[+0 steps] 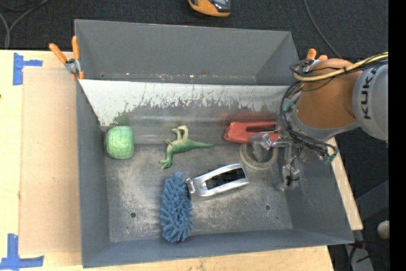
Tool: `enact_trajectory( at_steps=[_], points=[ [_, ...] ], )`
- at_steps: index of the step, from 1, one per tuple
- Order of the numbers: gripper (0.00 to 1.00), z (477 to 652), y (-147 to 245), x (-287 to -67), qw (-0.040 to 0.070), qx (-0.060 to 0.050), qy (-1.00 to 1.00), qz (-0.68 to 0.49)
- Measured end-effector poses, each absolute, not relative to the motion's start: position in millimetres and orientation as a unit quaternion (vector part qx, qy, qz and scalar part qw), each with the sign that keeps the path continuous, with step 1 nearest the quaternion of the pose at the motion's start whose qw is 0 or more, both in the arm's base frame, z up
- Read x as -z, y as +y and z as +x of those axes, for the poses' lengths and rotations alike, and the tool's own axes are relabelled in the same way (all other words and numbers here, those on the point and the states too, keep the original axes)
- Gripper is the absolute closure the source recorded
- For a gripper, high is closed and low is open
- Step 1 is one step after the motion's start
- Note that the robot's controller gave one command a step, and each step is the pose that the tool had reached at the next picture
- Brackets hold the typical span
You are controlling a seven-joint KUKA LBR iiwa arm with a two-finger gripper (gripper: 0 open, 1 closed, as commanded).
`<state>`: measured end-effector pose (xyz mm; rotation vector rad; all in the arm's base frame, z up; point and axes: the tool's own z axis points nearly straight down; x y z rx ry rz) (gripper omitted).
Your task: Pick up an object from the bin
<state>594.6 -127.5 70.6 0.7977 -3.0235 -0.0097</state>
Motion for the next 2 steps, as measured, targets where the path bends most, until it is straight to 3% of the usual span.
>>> enact_trajectory(
  at_steps=[1,2],
  points=[
    [0.00,589.4,-127.0,-70.8,0.010,0.005,-0.980,0.197],
    [1.00,595.0,-126.5,-71.5,0.006,0.004,-0.971,0.239]
  ],
)
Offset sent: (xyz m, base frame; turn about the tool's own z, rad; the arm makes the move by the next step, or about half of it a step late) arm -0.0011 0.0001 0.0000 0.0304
